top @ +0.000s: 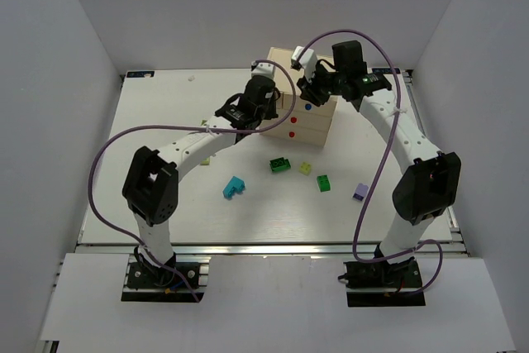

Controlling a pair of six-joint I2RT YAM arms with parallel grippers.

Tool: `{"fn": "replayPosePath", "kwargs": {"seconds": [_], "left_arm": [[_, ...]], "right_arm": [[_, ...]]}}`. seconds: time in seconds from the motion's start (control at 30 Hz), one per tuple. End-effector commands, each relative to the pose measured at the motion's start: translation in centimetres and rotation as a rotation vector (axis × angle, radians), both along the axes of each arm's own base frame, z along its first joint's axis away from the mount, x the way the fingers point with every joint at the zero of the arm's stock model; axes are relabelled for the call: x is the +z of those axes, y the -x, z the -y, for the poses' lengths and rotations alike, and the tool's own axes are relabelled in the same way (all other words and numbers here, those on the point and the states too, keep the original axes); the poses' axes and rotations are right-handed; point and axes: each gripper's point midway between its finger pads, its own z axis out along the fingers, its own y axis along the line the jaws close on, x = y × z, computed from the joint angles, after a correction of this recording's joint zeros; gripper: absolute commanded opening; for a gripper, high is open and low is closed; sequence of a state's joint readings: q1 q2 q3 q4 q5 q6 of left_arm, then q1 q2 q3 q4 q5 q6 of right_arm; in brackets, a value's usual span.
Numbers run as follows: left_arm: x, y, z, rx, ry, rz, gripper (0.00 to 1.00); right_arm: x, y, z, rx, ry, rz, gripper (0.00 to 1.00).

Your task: Sort the legos into containers by color

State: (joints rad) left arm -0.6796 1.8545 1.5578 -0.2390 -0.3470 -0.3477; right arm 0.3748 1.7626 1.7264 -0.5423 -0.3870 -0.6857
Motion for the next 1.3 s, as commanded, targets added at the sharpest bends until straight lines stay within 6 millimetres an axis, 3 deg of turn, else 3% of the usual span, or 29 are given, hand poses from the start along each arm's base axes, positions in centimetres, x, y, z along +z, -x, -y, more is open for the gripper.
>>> {"fn": "replayPosePath", "kwargs": {"seconds": [0.0,0.47,0.63,0.7,0.73,0.83,0.97,1.27], "left_arm": [[4.7,1.6,-1.1,-0.003,0.059,0.06,0.11],[4.8,2.4,-1.2,-0.022,0.068,0.049,0.11],[5.0,2.4,-1.3,-0.018,0.07,0.054,0.12],[5.0,2.1,-1.6,-0.004,0.056,0.063,0.22],[5.2,1.9,-1.6,0.0,0.052,0.068,0.37],[4.7,1.0,-1.7,0.009,0.025,0.064,0.45],[5.6,0.1,-1.0,-0.003,0.022,0.084,0.5],[5.3,-1.6,-0.7,0.016,-0.002,0.079,0.45]], "right_arm": [[-8.1,1.1,1.7,-0.114,0.114,-0.246,0.38],[-9.3,-0.4,3.4,-0.238,0.189,-0.212,0.38],[-9.3,0.1,2.9,-0.21,0.17,-0.224,0.38],[-9.1,0.3,2.8,-0.2,0.162,-0.224,0.38],[-9.1,0.5,2.7,-0.192,0.158,-0.228,0.39],[-9.0,0.6,2.7,-0.186,0.157,-0.228,0.4],[-9.0,0.8,2.5,-0.174,0.155,-0.23,0.4],[-9.0,1.2,2.5,-0.166,0.151,-0.239,0.4]]}}
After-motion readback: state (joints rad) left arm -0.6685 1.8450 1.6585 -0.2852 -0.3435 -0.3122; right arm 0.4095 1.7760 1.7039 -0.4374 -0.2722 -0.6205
